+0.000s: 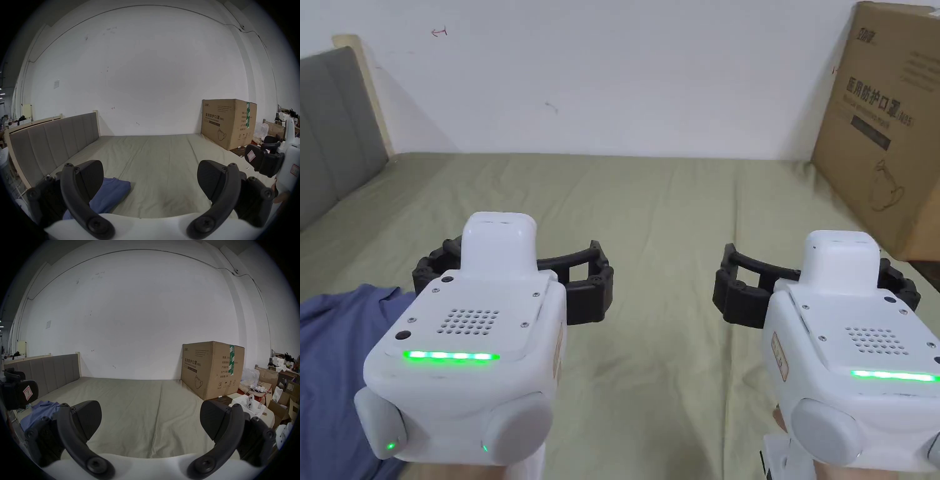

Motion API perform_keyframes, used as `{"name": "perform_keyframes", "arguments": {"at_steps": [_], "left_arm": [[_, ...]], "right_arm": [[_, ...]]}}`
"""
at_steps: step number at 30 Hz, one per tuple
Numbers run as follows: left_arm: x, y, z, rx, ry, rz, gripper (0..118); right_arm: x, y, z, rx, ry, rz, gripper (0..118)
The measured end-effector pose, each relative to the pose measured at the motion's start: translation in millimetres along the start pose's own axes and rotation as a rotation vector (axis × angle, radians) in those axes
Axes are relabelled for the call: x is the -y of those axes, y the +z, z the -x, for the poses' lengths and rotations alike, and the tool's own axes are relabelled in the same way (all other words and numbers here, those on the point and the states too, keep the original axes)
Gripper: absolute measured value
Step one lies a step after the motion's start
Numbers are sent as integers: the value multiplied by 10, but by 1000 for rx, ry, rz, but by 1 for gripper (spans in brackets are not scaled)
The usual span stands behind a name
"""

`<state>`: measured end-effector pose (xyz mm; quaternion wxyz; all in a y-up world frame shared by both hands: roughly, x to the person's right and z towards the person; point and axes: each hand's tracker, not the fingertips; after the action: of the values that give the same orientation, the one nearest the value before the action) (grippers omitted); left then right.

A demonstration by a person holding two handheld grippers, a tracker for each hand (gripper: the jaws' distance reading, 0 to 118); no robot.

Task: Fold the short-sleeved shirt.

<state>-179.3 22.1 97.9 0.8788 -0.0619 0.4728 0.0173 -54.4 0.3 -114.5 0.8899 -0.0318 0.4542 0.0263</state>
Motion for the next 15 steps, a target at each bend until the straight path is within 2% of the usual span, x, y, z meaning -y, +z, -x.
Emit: {"name": "perform_keyframes", "arguments": {"at_steps": [15], "left_arm": [[12,-31,29,-1,-11,15,116]], "right_arm": [[24,-23,13,3,14,13,118]]}}
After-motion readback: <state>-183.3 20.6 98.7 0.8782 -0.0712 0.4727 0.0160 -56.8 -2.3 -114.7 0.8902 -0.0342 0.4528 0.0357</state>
